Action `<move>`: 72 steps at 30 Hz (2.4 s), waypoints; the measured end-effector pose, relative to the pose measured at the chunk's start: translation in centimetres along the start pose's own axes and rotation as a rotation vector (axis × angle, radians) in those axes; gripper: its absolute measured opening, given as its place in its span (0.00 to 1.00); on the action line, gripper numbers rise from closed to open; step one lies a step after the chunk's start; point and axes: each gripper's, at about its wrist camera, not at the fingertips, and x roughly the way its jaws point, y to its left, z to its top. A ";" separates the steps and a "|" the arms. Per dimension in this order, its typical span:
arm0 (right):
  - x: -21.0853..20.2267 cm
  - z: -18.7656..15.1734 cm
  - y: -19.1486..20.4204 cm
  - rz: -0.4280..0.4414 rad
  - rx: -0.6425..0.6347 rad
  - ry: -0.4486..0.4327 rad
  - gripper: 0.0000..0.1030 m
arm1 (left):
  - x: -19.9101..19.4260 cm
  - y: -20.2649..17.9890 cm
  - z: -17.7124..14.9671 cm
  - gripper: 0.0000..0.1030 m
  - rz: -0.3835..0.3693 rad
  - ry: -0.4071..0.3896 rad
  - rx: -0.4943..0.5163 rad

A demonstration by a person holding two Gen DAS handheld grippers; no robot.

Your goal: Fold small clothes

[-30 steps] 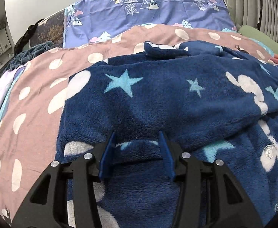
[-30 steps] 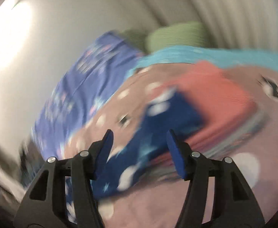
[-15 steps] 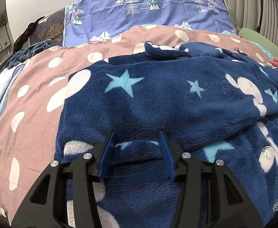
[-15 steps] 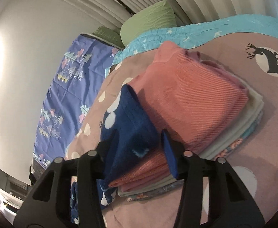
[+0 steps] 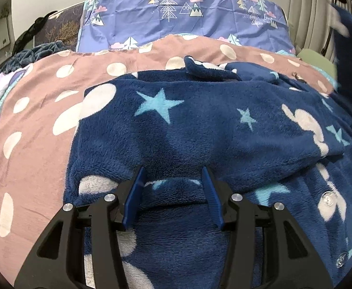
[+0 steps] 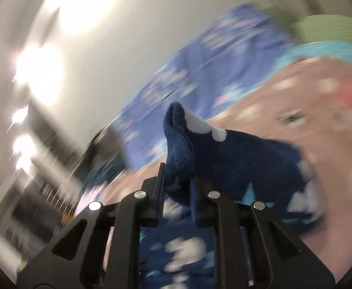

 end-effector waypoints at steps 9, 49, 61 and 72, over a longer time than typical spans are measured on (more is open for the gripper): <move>12.9 -14.6 0.1 -0.028 -0.006 0.464 0.20 | -0.2 0.6 0.1 0.54 -0.070 -0.008 -0.044; 8.4 -17.5 -2.5 -0.113 -0.124 0.328 0.64 | -4.8 7.9 9.9 0.15 0.026 0.009 -0.148; 8.1 -17.8 -2.5 -0.113 -0.141 0.333 0.68 | 0.9 2.8 4.3 0.55 0.099 0.127 0.024; 8.2 -17.9 -2.3 -0.113 -0.140 0.331 0.68 | -1.2 5.1 5.0 0.23 0.301 0.072 0.075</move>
